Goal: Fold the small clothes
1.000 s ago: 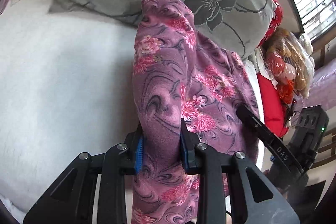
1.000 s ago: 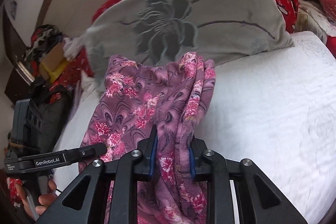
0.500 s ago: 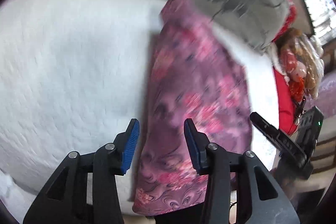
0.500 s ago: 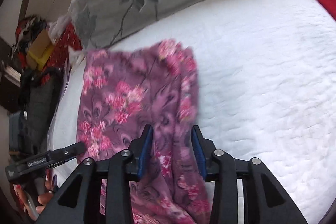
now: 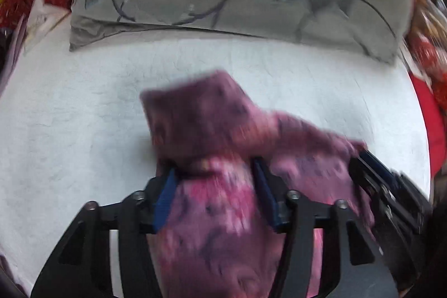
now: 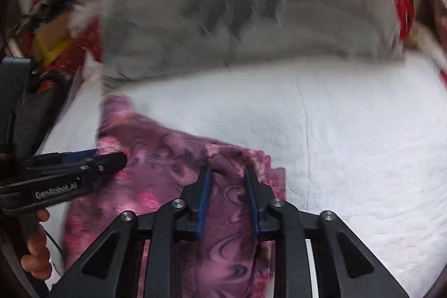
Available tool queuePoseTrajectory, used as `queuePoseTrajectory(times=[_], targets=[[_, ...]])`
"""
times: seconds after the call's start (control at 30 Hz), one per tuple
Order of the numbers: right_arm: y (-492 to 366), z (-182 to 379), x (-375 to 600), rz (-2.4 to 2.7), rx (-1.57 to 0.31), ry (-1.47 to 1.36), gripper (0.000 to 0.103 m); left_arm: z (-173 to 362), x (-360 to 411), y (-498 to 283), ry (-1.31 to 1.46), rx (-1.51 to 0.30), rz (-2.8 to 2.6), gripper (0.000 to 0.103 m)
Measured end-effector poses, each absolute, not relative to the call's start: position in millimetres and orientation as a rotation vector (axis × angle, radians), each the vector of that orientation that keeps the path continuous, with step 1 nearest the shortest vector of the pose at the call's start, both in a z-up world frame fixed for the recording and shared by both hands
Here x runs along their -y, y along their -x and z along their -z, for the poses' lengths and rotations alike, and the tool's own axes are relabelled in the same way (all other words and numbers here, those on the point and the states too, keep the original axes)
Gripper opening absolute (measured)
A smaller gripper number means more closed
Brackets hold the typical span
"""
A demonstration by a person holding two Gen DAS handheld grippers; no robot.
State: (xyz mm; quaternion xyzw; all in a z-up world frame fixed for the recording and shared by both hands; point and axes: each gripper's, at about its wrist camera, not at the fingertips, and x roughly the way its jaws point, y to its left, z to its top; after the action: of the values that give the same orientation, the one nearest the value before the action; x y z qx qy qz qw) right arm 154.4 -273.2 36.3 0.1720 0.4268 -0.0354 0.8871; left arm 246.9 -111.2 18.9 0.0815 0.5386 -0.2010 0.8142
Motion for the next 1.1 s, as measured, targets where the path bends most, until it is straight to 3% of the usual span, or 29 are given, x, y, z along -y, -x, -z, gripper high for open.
queuePoseTrajectory(times=[0.13, 0.23, 0.37, 0.5, 0.57, 0.67, 0.77, 0.9, 1.1], targets=[[-157.8, -39.6, 276.4, 0.053, -0.901, -0.357, 0.022, -19.7, 107.8, -274.2, -0.065, -1.227, 0.434, 0.065], [-155.5, -54.2, 278.8, 0.051, -0.935, -0.356, 0.022, -40.6, 84.0, -287.6, 0.079, -1.250, 0.494, 0.055], [-142.0, -73.9, 276.6, 0.038, -0.853, -0.350, 0.029, -70.3, 42.6, -291.0, 0.234, -1.175, 0.489, 0.055], [-150.8, -72.6, 262.7, 0.001, -0.864, -0.328, 0.028, -58.4, 61.2, -285.3, 0.004, -1.161, 0.391, 0.055], [-165.4, -64.9, 253.3, -0.005, -0.892, -0.306, 0.027, -39.5, 75.7, -284.8, -0.139, -1.169, 0.308, 0.060], [-188.9, -40.9, 244.3, 0.049, -0.987, -0.245, 0.026, -25.3, 73.8, -292.3, -0.141, -1.182, 0.279, 0.070], [-197.2, -47.5, 246.1, 0.064, -0.999, -0.221, 0.027, -42.9, 56.4, -302.3, -0.071, -1.195, 0.333, 0.064], [-168.1, -69.9, 249.4, -0.022, -0.909, -0.243, 0.033, -67.6, 30.4, -281.7, -0.029, -1.105, 0.407, 0.064], [-165.3, -50.6, 242.1, 0.023, -1.009, -0.159, 0.035, -32.3, 64.6, -247.1, -0.323, -1.052, 0.382, 0.066]])
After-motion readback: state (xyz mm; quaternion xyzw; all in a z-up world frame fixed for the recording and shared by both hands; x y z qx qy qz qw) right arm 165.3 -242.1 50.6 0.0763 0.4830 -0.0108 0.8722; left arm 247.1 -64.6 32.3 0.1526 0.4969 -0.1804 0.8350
